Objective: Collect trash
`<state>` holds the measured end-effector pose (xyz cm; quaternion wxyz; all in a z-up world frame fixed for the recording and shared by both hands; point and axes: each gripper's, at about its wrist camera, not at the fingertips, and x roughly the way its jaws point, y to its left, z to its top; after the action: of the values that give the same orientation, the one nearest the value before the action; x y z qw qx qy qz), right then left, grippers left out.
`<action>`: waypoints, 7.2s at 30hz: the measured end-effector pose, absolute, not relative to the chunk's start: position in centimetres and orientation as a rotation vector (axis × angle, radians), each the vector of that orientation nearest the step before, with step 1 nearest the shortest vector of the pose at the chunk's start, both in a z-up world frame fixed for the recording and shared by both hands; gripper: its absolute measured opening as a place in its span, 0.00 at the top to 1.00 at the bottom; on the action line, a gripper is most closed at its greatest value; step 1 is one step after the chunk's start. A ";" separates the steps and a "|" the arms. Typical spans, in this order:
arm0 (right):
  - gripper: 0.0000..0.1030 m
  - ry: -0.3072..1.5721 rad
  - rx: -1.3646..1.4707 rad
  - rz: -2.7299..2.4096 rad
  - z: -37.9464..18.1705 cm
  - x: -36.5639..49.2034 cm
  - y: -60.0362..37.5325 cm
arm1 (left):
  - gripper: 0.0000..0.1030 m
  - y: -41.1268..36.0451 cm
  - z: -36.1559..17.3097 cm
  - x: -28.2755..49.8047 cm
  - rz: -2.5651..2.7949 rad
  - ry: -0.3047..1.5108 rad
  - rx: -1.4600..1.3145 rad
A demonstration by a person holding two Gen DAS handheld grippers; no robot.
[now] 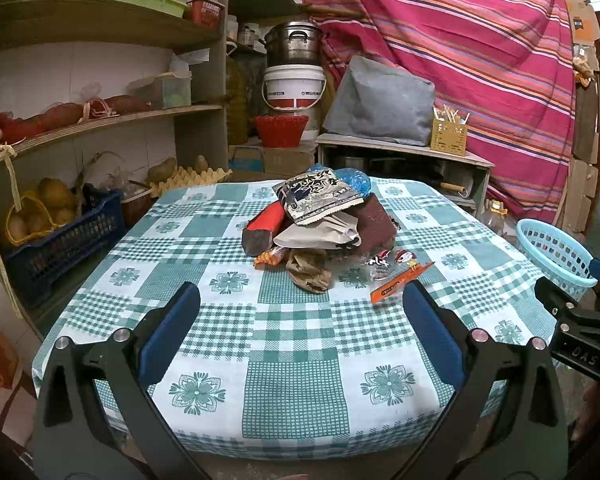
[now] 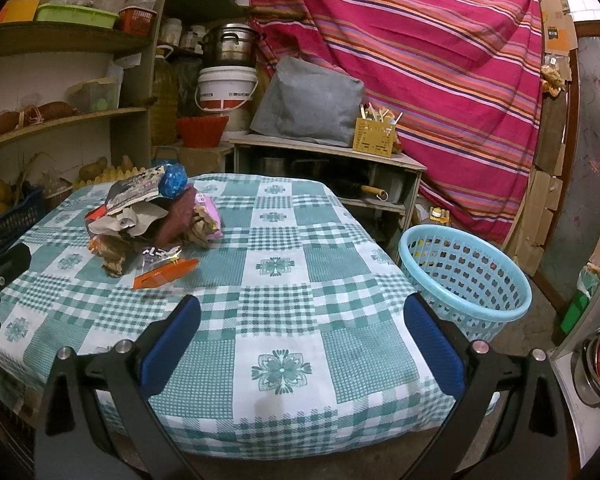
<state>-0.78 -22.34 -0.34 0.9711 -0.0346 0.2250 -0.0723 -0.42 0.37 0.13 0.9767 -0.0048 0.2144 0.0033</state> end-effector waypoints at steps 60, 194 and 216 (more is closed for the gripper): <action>0.04 0.569 -0.068 -0.109 0.6 10.6 -20.7 | 0.05 8.8 3.0 12.7 0.085 0.552 -0.029; 0.56 0.609 0.078 -0.183 4.9 7.5 -48.3 | 0.97 -21.8 5.6 16.3 -0.400 0.617 0.041; 0.56 0.665 0.178 -0.257 2.0 9.4 -56.1 | 0.75 -36.6 1.9 19.1 -0.550 0.671 0.127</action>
<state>9.44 -56.13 2.02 0.9333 0.0871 0.3249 -0.1254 19.11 -36.60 1.89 0.9054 0.0617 0.3250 -0.2661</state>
